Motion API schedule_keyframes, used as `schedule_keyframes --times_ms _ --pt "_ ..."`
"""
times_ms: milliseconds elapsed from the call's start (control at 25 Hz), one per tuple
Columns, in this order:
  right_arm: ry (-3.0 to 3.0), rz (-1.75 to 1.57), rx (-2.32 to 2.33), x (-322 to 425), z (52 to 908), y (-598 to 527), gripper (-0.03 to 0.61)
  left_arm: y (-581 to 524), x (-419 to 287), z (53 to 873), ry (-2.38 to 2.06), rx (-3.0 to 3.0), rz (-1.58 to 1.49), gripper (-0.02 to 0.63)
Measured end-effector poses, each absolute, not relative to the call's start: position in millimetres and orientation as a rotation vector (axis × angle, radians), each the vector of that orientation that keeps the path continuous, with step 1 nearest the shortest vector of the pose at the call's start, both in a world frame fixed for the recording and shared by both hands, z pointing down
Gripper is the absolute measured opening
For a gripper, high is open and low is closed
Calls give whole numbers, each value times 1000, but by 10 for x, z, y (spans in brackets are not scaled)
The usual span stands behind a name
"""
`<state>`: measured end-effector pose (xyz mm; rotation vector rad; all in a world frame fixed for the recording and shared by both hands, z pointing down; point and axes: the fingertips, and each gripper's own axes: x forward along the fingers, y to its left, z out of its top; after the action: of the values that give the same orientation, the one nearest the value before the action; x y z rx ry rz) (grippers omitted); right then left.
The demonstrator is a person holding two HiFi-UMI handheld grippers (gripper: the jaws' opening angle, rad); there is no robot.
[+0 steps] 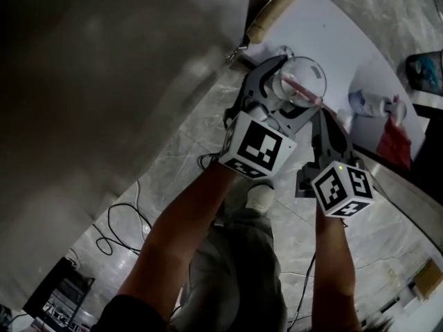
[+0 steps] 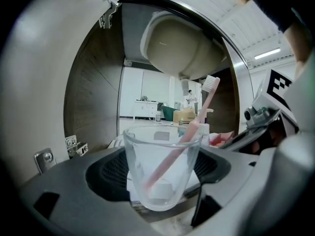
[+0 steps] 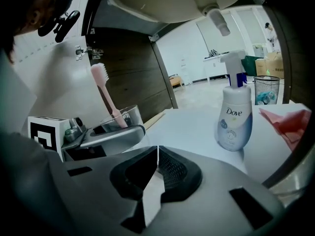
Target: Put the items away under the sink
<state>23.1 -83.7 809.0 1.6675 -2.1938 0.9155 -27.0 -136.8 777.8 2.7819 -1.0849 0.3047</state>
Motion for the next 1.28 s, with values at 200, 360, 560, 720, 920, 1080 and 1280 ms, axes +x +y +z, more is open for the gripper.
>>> schedule_keyframes --times_ms 200,360,560,720,920,1080,1280 --pt "-2187 931 1660 255 8181 -884 37 -1565 -281 7896 -1125 2773 316 382" --pt "-2169 930 1644 292 8234 -867 37 -1666 -216 7948 -1121 2772 305 382" --pt "-2170 934 1628 277 8270 -867 37 -1739 -144 8039 -1114 2785 318 382" --pt "-2167 934 1617 276 8283 -868 37 -1747 -163 8112 -1121 2785 329 382" --pt "-2163 942 1610 234 8288 -873 37 -1755 -149 8107 -1119 2799 323 382" --pt "-2167 956 1610 201 8288 -874 37 -1757 -147 8117 -1107 2803 369 382" --pt "-2160 980 1624 208 8278 -854 37 -1748 -152 8070 -1123 2790 378 390"
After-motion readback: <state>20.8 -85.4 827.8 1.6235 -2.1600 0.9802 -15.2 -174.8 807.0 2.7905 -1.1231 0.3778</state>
